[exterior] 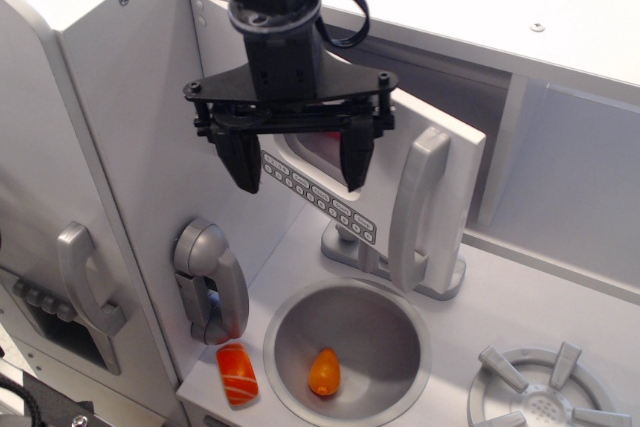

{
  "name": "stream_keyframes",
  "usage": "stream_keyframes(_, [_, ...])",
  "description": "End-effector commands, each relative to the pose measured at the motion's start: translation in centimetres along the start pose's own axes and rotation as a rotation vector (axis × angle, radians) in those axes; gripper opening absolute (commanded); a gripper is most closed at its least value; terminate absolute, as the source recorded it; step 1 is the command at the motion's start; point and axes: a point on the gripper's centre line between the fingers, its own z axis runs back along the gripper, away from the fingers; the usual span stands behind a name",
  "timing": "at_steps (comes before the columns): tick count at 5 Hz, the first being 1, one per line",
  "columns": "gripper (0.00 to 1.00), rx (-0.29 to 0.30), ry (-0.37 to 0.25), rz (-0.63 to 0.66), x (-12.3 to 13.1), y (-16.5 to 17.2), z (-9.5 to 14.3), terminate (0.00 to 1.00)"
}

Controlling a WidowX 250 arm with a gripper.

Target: Close microwave

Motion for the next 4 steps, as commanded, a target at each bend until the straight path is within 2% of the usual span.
stream_keyframes(1, [1.00,-0.039,-0.092,0.021,2.6,-1.3,0.6,0.00])
stream_keyframes(2, [1.00,-0.056,-0.159,0.030,3.7,-2.0,0.4,0.00])
stream_keyframes(4, [1.00,-0.071,-0.184,0.044,4.5,-3.4,0.4,0.00])
